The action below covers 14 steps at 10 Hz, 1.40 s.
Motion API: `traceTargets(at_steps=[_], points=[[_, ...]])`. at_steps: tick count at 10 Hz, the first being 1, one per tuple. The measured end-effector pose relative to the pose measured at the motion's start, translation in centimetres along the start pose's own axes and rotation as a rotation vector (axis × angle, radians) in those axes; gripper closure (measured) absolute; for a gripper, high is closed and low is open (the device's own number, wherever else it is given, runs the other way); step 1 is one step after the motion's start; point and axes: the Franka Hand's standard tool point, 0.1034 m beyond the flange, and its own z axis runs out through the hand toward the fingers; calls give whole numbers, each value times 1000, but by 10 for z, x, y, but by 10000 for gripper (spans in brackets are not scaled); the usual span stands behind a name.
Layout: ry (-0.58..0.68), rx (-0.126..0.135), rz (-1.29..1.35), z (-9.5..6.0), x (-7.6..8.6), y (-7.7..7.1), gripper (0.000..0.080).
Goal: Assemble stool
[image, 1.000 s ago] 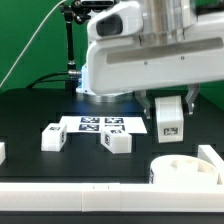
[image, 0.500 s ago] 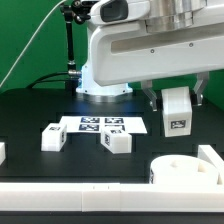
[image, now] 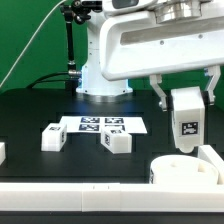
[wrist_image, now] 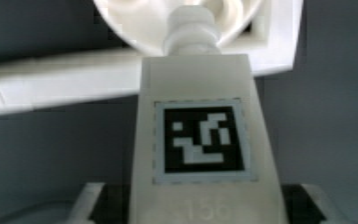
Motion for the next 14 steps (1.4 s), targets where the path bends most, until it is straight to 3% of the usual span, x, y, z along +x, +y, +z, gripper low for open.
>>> traceTargets(at_steps=[1,3,5,7,10,11,12,13,14], points=[[58,-1,-3,0,1,0,461],[55,-2,-4,2,-1,0,461],[98,-3,-60,4,-8,-14,461],[118,-6,-76,7,-14,-15,461],[135,-5,-76,8,-13,-16,461],[201,-2,-81,6,-8,-18,461],[282,-2,-103,11,-18,-21,461],[270,-7,-129,16,-27,-22,461],[269,-10,-141,15,-24,-20,461]])
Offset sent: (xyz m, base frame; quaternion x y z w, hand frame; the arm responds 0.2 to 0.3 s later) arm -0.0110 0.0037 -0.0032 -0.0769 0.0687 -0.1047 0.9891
